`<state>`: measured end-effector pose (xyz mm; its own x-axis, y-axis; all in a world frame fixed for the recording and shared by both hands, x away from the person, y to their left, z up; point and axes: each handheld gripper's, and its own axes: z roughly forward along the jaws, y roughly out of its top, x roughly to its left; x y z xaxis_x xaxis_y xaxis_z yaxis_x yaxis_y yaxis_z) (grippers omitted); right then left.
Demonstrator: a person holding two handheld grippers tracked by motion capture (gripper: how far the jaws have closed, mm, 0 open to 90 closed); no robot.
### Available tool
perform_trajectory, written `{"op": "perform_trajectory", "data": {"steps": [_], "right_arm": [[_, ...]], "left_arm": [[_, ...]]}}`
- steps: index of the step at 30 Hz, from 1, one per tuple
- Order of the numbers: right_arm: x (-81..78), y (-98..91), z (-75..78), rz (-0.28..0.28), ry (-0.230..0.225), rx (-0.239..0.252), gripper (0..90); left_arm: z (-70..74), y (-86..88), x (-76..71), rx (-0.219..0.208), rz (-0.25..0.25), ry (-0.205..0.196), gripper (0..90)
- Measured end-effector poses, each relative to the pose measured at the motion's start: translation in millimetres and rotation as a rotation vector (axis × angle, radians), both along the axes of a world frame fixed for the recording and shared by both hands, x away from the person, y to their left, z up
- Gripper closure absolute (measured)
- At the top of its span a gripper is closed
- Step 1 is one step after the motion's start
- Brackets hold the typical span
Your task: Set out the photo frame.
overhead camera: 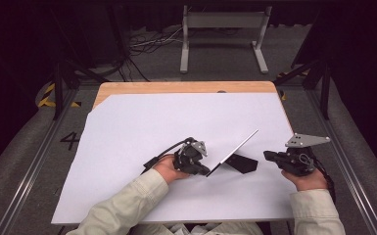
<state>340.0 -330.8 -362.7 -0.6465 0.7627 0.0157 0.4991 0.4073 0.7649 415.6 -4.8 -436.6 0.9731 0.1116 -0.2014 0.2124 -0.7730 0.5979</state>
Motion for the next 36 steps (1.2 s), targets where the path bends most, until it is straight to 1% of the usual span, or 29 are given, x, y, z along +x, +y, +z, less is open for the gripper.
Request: {"op": "perform_trajectory", "data": {"steps": [1, 2, 6, 7, 9, 11, 14, 17, 18, 21, 23, 24, 26, 36], "right_arm": [[0.0, 0.0, 0.0, 0.000, 0.000, 0.000, 88.8], [-1.0, -0.7, 0.7, -0.005, -0.001, 0.001, 88.8], [-3.1, -2.1, 1.1, -0.009, -0.002, 0.001, 88.8], [-5.2, -3.7, 1.7, -0.017, 0.001, 0.002, 88.8], [-6.6, -4.8, 2.2, -0.021, -0.002, 0.002, 88.8], [-8.2, -5.9, 3.1, -0.027, -0.001, 0.003, 88.9], [-9.1, -7.0, 4.1, -0.027, -0.002, 0.003, 88.9], [-10.1, -7.7, 4.7, -0.032, -0.003, 0.004, 89.0], [-10.6, -7.8, 4.6, -0.034, -0.001, 0.003, 89.0], [-12.3, -8.6, 4.3, -0.039, 0.007, 0.004, 89.0], [-12.8, -9.0, 4.5, -0.040, 0.006, 0.002, 89.0], [-13.5, -9.9, 4.7, -0.042, 0.002, 0.003, 89.0], [-14.0, -10.2, 4.9, -0.044, 0.002, 0.003, 89.1], [-15.2, -10.5, 4.8, -0.046, 0.005, 0.002, 89.0]], "left_arm": [[0.2, -1.4, -1.8, 0.003, -0.002, 0.001, 90.0], [0.4, -4.5, -3.4, 0.003, -0.018, -0.005, 90.0], [0.6, -9.6, -6.6, 0.004, -0.032, -0.007, 90.0], [0.5, -13.2, -8.4, 0.003, -0.050, -0.011, 90.0], [0.7, -14.7, -10.1, 0.005, -0.054, -0.011, 90.0], [1.2, -18.8, -12.7, 0.005, -0.074, -0.014, 90.0], [1.9, -21.7, -15.8, 0.007, -0.086, -0.007, 90.0], [2.7, -28.4, -20.5, 0.003, -0.108, -0.016, 90.0], [3.0, -30.7, -21.5, 0.001, -0.112, -0.023, 90.0], [4.0, -37.0, -24.1, -0.002, -0.123, -0.018, 90.0], [4.2, -38.8, -24.9, -0.004, -0.124, -0.019, 90.0], [4.4, -42.2, -26.1, -0.003, -0.136, -0.022, 90.0], [4.2, -44.8, -27.8, -0.003, -0.138, -0.016, 90.0], [3.9, -52.6, -30.3, -0.008, -0.154, -0.016, 90.0]]}}
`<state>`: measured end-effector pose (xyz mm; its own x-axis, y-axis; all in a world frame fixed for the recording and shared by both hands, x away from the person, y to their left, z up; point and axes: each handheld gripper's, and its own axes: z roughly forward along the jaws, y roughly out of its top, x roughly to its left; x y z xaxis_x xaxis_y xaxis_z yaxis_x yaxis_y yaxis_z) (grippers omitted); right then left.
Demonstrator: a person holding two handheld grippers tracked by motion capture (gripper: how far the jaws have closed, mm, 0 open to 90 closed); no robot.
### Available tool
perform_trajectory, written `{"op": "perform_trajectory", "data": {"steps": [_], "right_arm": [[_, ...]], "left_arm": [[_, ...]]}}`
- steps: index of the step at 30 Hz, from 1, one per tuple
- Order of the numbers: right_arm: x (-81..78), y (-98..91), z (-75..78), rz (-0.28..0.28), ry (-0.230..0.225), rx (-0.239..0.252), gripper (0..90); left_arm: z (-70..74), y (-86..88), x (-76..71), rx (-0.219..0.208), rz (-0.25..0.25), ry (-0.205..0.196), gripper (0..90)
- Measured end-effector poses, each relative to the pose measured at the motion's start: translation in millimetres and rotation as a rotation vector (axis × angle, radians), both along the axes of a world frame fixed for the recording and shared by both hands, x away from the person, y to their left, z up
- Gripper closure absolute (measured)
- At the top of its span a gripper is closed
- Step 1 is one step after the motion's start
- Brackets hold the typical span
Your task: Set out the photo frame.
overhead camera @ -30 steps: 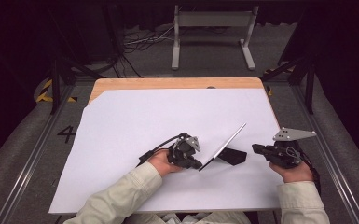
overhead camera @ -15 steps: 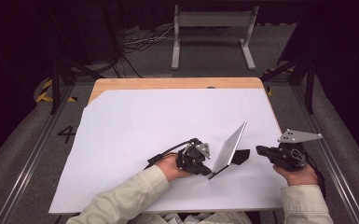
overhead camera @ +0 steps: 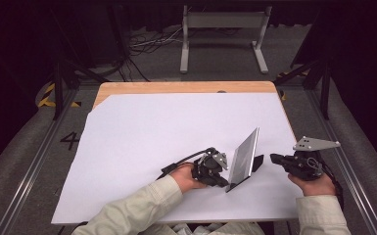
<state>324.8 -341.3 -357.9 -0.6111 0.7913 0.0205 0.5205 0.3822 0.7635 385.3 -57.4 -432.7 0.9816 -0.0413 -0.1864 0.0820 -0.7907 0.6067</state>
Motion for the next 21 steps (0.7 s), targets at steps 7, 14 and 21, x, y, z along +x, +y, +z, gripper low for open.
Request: {"op": "perform_trajectory", "data": {"steps": [7, 14, 21], "right_arm": [[-2.5, -1.6, 0.3, -0.007, 0.000, -0.001, 89.0], [-3.8, -2.0, 2.1, -0.012, -0.001, 0.002, 89.0], [-3.4, -3.8, 3.5, -0.016, -0.008, 0.004, 89.0]], "left_arm": [[-1.3, -7.9, -3.6, 0.002, -0.009, 0.005, 90.0], [-1.9, -16.6, -7.6, 0.008, -0.023, -0.001, 90.0], [-1.1, -27.6, -10.4, 0.005, -0.033, 0.005, 90.0]]}}
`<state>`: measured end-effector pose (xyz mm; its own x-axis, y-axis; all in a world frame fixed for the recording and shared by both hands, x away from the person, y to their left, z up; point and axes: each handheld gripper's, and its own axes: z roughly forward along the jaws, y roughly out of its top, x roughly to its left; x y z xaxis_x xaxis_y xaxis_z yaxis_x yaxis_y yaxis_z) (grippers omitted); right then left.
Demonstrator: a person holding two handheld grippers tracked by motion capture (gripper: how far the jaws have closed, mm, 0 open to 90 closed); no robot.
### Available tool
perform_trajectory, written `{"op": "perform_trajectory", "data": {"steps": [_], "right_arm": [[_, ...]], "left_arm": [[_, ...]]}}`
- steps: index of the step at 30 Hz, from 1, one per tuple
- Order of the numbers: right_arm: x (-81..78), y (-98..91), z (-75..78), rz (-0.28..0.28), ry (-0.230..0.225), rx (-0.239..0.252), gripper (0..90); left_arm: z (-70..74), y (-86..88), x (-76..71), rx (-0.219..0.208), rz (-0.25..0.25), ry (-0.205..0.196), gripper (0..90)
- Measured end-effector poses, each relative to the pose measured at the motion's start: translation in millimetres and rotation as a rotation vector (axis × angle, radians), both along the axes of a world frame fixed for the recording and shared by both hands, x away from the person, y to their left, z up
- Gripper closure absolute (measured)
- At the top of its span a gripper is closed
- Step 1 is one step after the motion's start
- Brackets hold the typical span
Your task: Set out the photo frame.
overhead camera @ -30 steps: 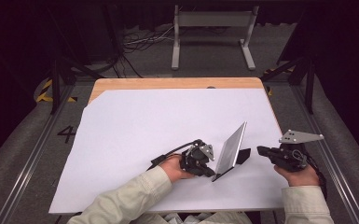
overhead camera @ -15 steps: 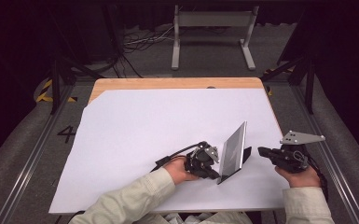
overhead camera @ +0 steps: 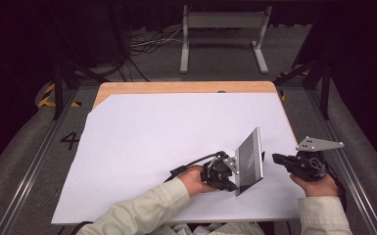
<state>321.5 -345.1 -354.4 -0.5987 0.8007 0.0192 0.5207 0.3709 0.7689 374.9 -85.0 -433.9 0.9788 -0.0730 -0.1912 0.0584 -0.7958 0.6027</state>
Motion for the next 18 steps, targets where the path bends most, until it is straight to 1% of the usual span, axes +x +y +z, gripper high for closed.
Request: {"op": "perform_trajectory", "data": {"steps": [2, 5, 6, 8, 9, 15, 18], "right_arm": [[-0.2, -0.7, 0.4, -0.005, 0.000, 0.000, 89.0], [-0.3, -2.8, 1.0, -0.011, 0.001, 0.004, 89.0], [-0.5, -3.0, 1.3, -0.014, 0.002, 0.005, 89.1], [-0.5, -3.5, 1.6, -0.018, 0.001, 0.009, 89.1], [-0.6, -3.7, 1.8, -0.021, 0.002, 0.010, 89.0], [-1.4, -6.2, 2.9, -0.056, 0.013, 0.029, 88.7], [-1.2, -7.0, 3.1, -0.058, 0.011, 0.031, 88.7]], "left_arm": [[-0.2, -1.9, -0.2, -0.004, 0.000, -0.001, 90.0], [-0.2, -5.5, -2.1, -0.003, 0.000, 0.008, 90.0], [-0.4, -6.7, -2.0, -0.008, -0.007, 0.009, 90.0], [-0.3, -9.5, -3.2, -0.011, -0.009, 0.004, 90.0], [0.0, -10.7, -4.2, -0.007, -0.008, 0.012, 90.0], [0.8, -18.3, -5.2, -0.021, -0.015, 0.014, 90.0], [1.3, -21.1, -6.0, -0.018, -0.014, 0.022, 90.0]]}}
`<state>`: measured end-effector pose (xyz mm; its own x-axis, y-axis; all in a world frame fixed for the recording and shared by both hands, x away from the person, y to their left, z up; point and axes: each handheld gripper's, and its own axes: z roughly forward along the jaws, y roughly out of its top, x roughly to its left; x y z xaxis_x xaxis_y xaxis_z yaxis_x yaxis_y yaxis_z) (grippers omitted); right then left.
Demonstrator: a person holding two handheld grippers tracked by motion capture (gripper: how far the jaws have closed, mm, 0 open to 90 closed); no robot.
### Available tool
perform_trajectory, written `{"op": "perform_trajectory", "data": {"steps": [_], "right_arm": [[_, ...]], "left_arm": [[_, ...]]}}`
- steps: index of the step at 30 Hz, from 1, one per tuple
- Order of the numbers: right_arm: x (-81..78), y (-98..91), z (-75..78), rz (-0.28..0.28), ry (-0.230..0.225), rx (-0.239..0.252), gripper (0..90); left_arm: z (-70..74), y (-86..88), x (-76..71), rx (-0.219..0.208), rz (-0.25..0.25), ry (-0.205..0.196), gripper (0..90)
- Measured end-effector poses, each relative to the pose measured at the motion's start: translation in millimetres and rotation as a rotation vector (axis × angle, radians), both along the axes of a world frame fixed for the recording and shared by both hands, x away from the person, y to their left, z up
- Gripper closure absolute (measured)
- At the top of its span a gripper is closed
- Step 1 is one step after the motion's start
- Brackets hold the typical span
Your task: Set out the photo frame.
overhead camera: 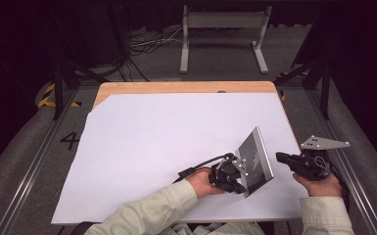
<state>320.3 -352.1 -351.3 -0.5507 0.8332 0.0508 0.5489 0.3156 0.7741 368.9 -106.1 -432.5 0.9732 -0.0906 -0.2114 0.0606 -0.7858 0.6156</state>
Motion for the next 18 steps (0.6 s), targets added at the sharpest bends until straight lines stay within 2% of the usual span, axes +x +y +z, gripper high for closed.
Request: {"op": "perform_trajectory", "data": {"steps": [3, 7, 10, 18], "right_arm": [[-0.3, -0.5, 0.1, -0.005, 0.005, 0.004, 88.7], [-0.3, -2.0, 0.0, -0.013, 0.006, 0.006, 88.6], [0.2, -2.5, -0.4, -0.016, 0.008, 0.007, 88.6], [-0.5, -3.4, 0.1, -0.028, 0.013, 0.007, 88.0]], "left_arm": [[0.7, -4.9, -0.6, -0.006, -0.007, -0.009, 90.0], [-0.4, -13.0, -3.7, -0.001, -0.018, 0.009, 90.0], [-0.9, -16.2, -6.3, 0.000, -0.025, 0.001, 90.0], [2.5, -3.7, -1.0, -0.003, -0.003, 0.001, 90.0]]}}
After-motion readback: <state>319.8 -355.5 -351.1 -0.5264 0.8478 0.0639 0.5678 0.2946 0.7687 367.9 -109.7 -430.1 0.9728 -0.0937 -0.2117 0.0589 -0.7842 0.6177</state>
